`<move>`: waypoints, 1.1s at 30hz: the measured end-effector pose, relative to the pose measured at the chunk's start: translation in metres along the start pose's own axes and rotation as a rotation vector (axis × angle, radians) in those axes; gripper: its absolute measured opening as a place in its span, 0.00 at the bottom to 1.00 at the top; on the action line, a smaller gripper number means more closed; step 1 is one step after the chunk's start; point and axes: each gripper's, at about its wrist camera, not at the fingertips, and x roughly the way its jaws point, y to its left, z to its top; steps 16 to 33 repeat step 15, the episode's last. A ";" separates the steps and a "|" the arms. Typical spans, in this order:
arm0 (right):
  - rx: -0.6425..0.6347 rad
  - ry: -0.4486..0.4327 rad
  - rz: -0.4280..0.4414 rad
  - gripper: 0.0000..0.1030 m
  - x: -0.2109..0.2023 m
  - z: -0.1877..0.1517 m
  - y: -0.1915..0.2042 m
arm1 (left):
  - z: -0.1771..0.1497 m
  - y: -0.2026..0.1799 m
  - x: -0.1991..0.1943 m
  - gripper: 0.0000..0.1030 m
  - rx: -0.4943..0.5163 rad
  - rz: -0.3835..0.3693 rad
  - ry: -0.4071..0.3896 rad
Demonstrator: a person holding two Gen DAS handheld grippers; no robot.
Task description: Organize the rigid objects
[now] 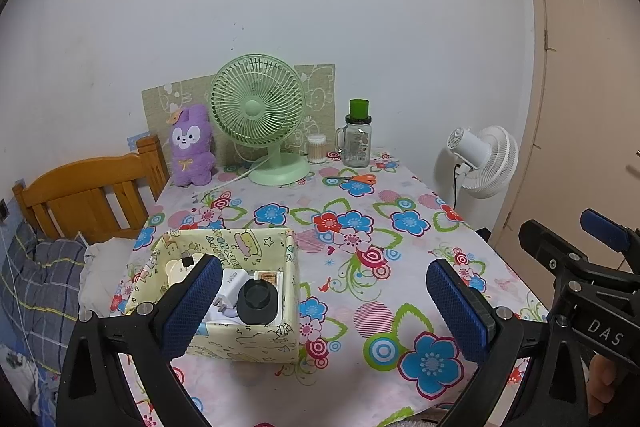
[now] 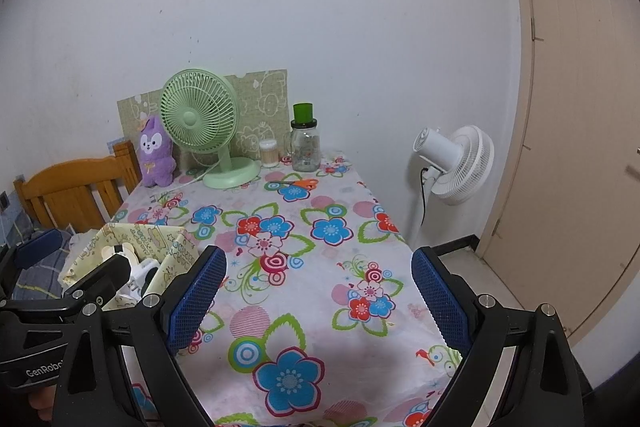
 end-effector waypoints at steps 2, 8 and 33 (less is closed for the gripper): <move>0.000 -0.001 -0.002 0.93 0.000 0.000 -0.001 | 0.000 0.000 0.000 1.00 0.001 0.000 0.000; -0.004 0.000 -0.003 0.93 -0.001 0.000 -0.001 | 0.000 0.000 0.000 1.00 -0.002 0.000 0.002; 0.000 0.002 -0.002 0.93 0.000 0.000 -0.001 | -0.001 0.000 0.001 1.00 -0.004 -0.001 0.006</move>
